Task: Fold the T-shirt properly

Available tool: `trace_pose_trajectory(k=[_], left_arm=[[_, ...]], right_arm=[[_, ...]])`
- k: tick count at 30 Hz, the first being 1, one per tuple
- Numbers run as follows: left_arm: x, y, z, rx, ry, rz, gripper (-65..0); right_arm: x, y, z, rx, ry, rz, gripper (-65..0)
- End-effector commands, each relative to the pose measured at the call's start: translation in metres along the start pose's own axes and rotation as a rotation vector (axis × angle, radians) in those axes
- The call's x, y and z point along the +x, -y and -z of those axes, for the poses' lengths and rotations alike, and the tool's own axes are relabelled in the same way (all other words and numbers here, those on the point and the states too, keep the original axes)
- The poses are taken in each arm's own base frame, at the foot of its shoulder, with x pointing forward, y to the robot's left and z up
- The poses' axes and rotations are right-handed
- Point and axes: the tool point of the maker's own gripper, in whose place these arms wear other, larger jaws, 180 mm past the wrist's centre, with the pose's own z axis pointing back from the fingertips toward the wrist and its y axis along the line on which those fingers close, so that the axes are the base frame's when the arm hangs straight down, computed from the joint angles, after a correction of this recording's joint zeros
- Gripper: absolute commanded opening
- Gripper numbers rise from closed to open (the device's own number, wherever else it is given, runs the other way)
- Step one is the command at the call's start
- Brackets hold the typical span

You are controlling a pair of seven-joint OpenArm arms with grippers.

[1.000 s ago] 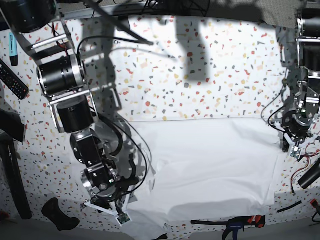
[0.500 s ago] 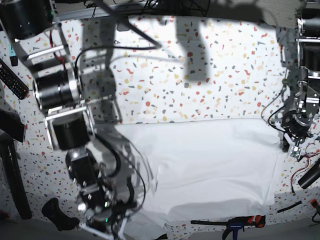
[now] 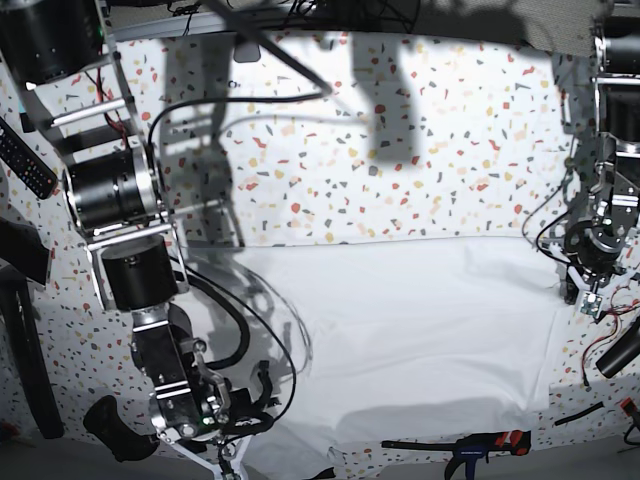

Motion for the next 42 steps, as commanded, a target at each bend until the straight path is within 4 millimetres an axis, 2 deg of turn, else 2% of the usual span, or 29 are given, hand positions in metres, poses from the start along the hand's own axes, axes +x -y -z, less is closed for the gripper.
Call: trace_pose_trajectory(k=[1, 6, 10, 12, 14, 17, 20, 22, 25, 29, 31, 34, 37, 42], left_arm=[[0.026, -0.016, 0.001, 0.021, 0.079, 0.003, -65.0], [0.034, -0.019, 0.002, 0.027, 0.099, 0.003, -65.0], [0.053, -0.028, 0.006, 0.042, 0.137, 0.004, -64.6], [0.061, -0.032, 0.009, 0.050, 0.132, 0.001, -52.8], [0.069, -0.038, 0.011, 0.063, 0.137, -0.001, -46.6], [0.079, -0.044, 0.013, 0.076, 0.142, -0.003, -46.2], [0.080, -0.044, 0.013, 0.076, 0.144, -0.004, -46.2], [0.075, -0.041, 0.014, 0.055, 0.123, -0.047, -46.2], [0.066, -0.025, 0.015, -0.037, 0.059, -0.203, -46.3], [0.083, 0.007, 0.008, -0.231, 0.127, -0.364, -46.3], [0.090, 0.016, 0.004, -0.290, 0.165, -0.422, -46.3], [0.082, 0.018, 0.005, -0.263, 0.159, -0.425, -46.3], [0.056, 0.016, 0.007, -0.171, 0.102, -0.372, -46.3], [0.025, 0.038, -0.001, -0.178, 0.080, -0.393, -46.3]], right_arm=[[0.028, 0.013, -0.007, -0.033, 0.069, 0.008, -39.1], [0.008, 0.005, -0.002, -0.021, 0.037, 0.004, -39.1], [-0.008, -0.001, 0.001, -0.012, 0.012, 0.000, -39.1], [-0.015, -0.005, 0.003, -0.007, 0.002, 0.000, -39.1], [-0.021, -0.007, 0.004, -0.002, -0.007, -0.001, -39.1], [-0.025, -0.011, 0.005, 0.006, -0.007, -0.003, -39.1], [-0.030, -0.016, 0.006, 0.025, -0.012, -0.015, -39.1], [-0.032, -0.024, 0.006, 0.060, -0.004, -0.011, -39.1], [-0.032, -0.051, 0.005, 0.196, 0.059, 0.025, -39.1], [-0.044, -0.088, -0.002, 0.377, 0.140, 0.033, -39.1], [-0.058, -0.094, -0.001, 0.387, 0.131, 0.036, -39.1], [-0.078, -0.091, 0.000, 0.372, 0.119, 0.040, -39.1], [-0.093, -0.078, 0.002, 0.347, 0.109, 0.109, -39.1], [-0.123, -0.053, 0.004, 0.289, 0.078, 0.219, -39.1]])
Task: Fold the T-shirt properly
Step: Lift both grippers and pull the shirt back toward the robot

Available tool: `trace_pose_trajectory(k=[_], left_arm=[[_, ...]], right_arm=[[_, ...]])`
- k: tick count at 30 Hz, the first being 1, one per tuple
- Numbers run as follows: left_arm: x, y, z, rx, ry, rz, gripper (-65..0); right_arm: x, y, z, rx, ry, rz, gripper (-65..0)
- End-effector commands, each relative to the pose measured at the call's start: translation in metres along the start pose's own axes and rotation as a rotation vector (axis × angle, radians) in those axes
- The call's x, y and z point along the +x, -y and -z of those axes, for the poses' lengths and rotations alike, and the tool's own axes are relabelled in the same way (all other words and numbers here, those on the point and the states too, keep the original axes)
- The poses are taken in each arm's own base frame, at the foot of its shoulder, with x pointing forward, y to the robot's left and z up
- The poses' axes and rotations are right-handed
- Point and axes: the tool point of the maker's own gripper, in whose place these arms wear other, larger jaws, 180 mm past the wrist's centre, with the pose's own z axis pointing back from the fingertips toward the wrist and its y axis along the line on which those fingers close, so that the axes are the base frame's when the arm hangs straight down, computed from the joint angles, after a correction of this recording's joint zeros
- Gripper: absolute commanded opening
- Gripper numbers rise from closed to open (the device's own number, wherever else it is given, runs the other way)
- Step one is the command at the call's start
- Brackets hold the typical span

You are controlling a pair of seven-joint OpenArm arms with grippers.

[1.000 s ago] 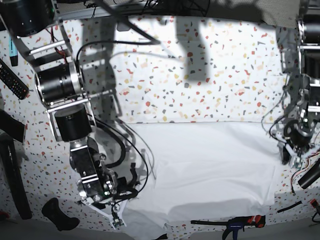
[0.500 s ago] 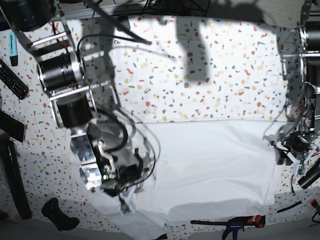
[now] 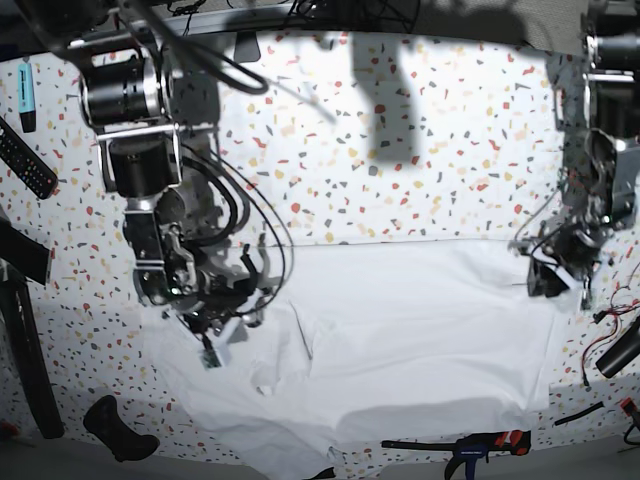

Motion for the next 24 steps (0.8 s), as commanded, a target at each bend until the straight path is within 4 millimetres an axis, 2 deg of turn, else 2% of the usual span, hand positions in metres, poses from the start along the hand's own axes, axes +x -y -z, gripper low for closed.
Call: trace_pose_trajectory(k=[1, 4, 12, 15, 20, 24], left_arm=[[0.024, -0.008, -0.001, 0.016, 0.075, 0.006, -46.3], [0.009, -0.002, -0.002, 0.011, 0.042, 0.035, -46.3], [-0.012, -0.001, -0.002, 0.017, -0.057, 0.058, -46.3], [-0.022, -0.002, -0.003, 0.019, -0.111, 0.057, -46.3], [-0.028, -0.001, -0.007, 0.009, -0.112, 0.031, -46.3], [-0.047, 0.005, -0.016, -0.001, -0.137, 0.035, -46.3]], right_arm=[[0.020, 0.006, -0.003, -0.009, 0.049, -0.032, -39.1], [-0.005, 0.010, -0.004, -0.026, -0.007, -0.075, -39.1], [-0.064, -0.014, -0.004, 0.028, -0.116, -0.074, -39.1], [-0.079, -0.018, -0.007, 0.038, -0.149, -0.055, -39.1], [-0.103, -0.027, -0.015, 0.049, -0.199, -0.062, -39.1], [-0.120, -0.039, -0.026, 0.066, -0.200, -0.069, -39.1]])
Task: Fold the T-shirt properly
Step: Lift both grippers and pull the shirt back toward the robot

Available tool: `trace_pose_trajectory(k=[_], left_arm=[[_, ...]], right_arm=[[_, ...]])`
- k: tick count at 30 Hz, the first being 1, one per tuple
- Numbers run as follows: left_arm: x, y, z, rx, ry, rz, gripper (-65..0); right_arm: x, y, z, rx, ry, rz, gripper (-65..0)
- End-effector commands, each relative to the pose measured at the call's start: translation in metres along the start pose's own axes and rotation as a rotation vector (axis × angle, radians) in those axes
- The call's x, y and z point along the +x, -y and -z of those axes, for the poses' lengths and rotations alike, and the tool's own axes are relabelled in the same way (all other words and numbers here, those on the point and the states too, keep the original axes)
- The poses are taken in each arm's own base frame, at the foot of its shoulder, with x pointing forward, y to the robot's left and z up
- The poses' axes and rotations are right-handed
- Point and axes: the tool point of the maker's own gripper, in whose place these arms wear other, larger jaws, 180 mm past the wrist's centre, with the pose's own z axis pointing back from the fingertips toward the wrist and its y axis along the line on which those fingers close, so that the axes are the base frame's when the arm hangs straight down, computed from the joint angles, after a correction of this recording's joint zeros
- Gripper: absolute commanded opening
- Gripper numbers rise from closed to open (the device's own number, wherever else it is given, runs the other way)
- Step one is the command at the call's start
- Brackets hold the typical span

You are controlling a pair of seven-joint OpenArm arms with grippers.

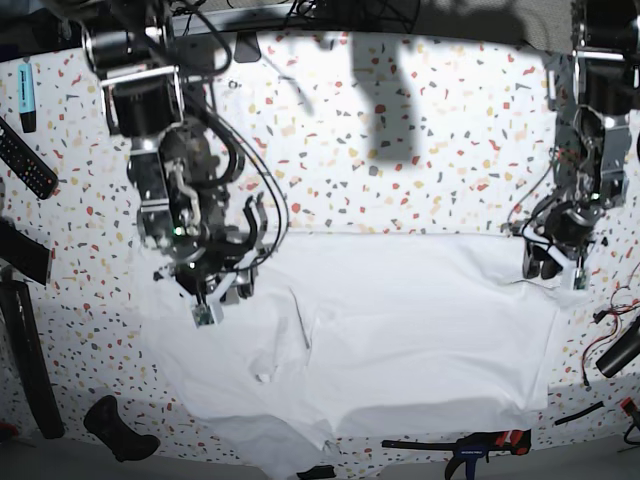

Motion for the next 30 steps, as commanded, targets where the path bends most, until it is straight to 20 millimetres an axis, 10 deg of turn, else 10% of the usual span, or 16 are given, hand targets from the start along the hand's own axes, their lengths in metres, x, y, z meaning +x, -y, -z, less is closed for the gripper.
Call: trace_pose_trajectory(k=[1, 16, 30], left_arm=[[-0.012, -0.006, -0.005, 0.013, -0.055, 0.019, -46.3], [-0.064, 0.001, -0.089, -0.048, -0.135, 0.196, -46.3], [-0.149, 0.076, -0.177, -0.211, -0.370, 0.134, -46.3]], right_arm=[[-0.034, -0.006, -0.004, 0.017, -0.132, -0.030, -39.1], [-0.102, -0.046, -0.065, 0.062, -0.213, -0.092, -39.1], [-0.206, -0.086, -0.158, 0.141, -0.406, -0.136, -39.1]])
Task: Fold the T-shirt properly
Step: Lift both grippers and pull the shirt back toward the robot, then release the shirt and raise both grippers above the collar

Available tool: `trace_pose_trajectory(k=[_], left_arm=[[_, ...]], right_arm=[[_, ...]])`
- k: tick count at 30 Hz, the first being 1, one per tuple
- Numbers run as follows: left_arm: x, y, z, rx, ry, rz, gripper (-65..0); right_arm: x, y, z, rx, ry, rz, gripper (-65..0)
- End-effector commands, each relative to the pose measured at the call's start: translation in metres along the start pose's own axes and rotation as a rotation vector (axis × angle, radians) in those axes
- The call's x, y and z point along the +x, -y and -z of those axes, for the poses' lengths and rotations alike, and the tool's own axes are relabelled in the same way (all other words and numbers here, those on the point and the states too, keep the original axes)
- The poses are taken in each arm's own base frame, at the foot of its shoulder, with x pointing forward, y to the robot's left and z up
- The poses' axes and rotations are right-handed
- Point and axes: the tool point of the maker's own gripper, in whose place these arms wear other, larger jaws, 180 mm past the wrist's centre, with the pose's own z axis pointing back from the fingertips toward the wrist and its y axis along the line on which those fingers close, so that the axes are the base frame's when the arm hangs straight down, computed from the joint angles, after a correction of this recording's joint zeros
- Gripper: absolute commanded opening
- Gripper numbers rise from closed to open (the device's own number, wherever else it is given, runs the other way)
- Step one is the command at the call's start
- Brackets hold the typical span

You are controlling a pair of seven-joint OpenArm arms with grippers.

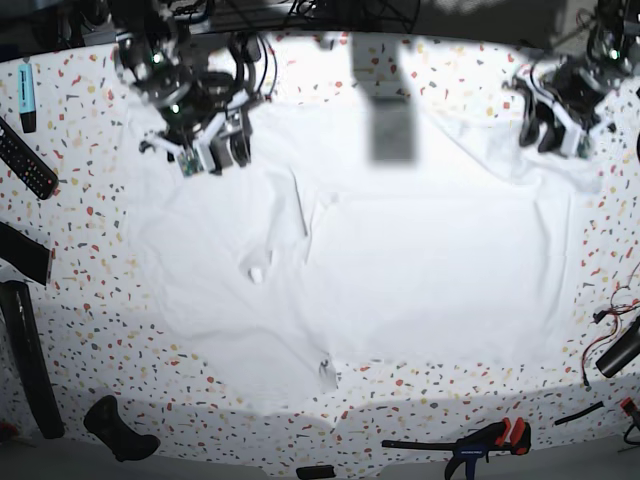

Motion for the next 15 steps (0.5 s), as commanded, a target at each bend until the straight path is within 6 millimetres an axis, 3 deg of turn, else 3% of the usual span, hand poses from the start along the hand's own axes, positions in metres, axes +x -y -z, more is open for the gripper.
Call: trace_pose_trajectory(k=[1, 5, 9, 15], left_arm=[[-0.038, 0.011, -0.008, -0.022, -0.151, 0.004, -46.3], [-0.056, 0.026, -0.017, -0.015, -0.183, -0.017, -46.3], [-0.075, 0.035, -0.023, -0.009, -0.232, 0.019, -46.3], [-0.083, 0.039, -0.028, -0.013, -0.266, 0.027, -46.3]], right_arm=[[-0.074, -0.018, -0.016, 0.048, -0.306, -0.025, -39.1], [-0.087, -0.038, -0.034, 0.078, -0.332, -0.028, -39.1], [-0.100, -0.045, -0.050, 0.068, -0.368, -0.062, -39.1], [-0.105, -0.015, -0.060, -0.018, -0.376, -0.026, -39.1]])
